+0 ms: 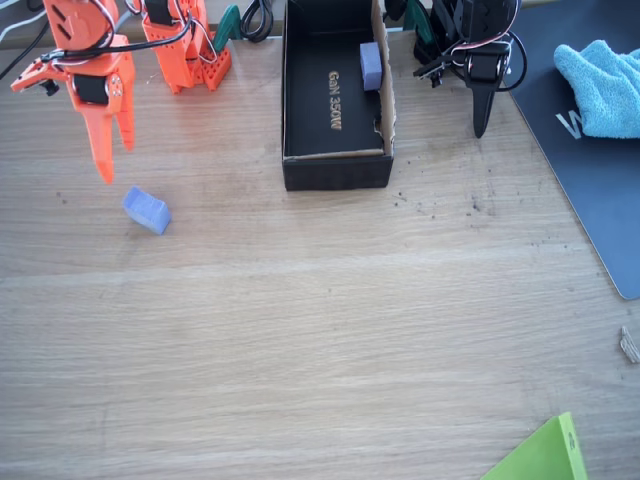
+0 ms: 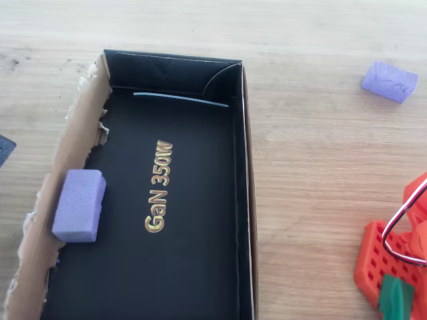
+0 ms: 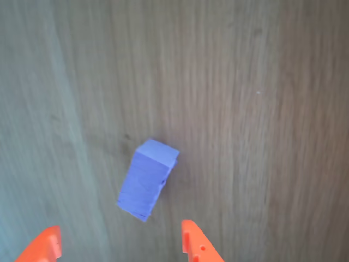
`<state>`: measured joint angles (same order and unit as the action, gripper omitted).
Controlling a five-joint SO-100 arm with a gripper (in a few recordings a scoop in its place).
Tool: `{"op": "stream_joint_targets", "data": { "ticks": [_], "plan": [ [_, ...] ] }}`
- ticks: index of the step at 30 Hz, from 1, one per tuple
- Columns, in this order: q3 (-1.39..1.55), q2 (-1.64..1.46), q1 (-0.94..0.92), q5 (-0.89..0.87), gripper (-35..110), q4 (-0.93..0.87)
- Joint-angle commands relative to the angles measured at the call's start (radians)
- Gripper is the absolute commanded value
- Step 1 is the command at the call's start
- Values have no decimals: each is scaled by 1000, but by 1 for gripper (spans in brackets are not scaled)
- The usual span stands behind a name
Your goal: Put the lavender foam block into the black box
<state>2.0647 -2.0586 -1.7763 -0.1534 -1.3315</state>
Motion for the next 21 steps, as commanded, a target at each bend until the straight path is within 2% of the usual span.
{"op": "stream_joint_targets", "data": {
  "ticks": [1,7,21],
  "plan": [
    [-14,0,-11,-5,28,20],
    [-25,92,15,-34,27,69],
    [-141,187,28,-34,28,21]
  ]
}}
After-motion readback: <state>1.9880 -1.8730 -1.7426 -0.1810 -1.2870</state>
